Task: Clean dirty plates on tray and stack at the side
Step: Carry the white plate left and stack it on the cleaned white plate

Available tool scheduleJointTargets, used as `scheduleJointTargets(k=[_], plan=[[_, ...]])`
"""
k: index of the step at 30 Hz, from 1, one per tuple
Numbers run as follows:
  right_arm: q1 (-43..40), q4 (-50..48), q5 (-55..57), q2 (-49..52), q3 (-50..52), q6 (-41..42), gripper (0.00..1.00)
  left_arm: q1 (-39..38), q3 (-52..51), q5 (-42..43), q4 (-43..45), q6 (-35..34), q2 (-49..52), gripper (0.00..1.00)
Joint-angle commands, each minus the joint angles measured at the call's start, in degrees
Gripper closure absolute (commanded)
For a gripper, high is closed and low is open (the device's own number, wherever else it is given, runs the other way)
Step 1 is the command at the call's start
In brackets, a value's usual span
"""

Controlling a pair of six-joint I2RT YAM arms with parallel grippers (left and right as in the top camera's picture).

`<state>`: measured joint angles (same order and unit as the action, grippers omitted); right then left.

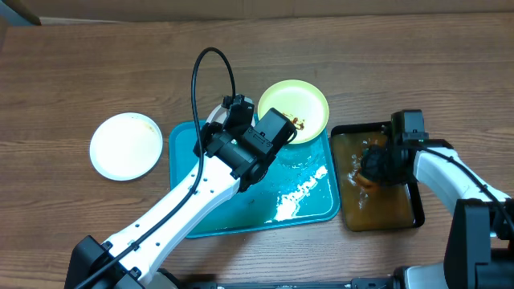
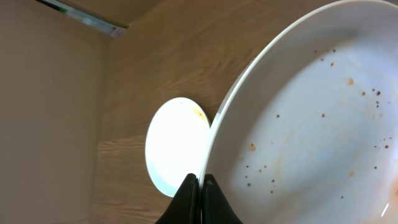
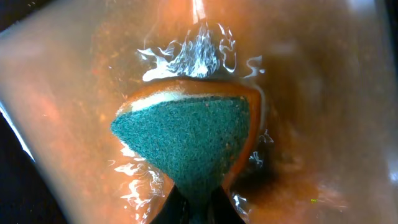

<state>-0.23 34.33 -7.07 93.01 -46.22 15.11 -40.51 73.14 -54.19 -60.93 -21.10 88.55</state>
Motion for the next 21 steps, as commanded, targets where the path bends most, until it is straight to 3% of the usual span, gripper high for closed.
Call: scheduleJointTargets(k=[1, 3, 7, 11, 15, 21], plan=[[0.4, -1.1, 0.6, 1.1, 2.2, -0.2, 0.96, 0.1, 0.8, -7.4, 0.3, -1.9, -0.8, 0.96], [0.4, -1.1, 0.6, 1.1, 2.2, -0.2, 0.96, 0.2, 0.8, -7.5, 0.8, -0.5, -0.8, 0.96], [0.4, -2.0, 0.6, 1.1, 2.2, -0.2, 0.96, 0.9, 0.8, 2.2, 1.3, 1.4, -0.8, 0.96], [0.4, -2.4, 0.6, 1.1, 2.2, -0.2, 0.96, 1.2, 0.8, -5.9, -1.1, -5.6, -0.8, 0.96], [0.4, -2.9, 0.6, 1.1, 2.2, -0.2, 0.96, 1.2, 0.8, -6.4, -0.5, -2.2, -0.8, 0.96], [0.4, -3.7, 0.6, 1.1, 2.1, -0.2, 0.96, 6.4, 0.9, 2.1, -0.2, -2.3, -1.0, 0.96]])
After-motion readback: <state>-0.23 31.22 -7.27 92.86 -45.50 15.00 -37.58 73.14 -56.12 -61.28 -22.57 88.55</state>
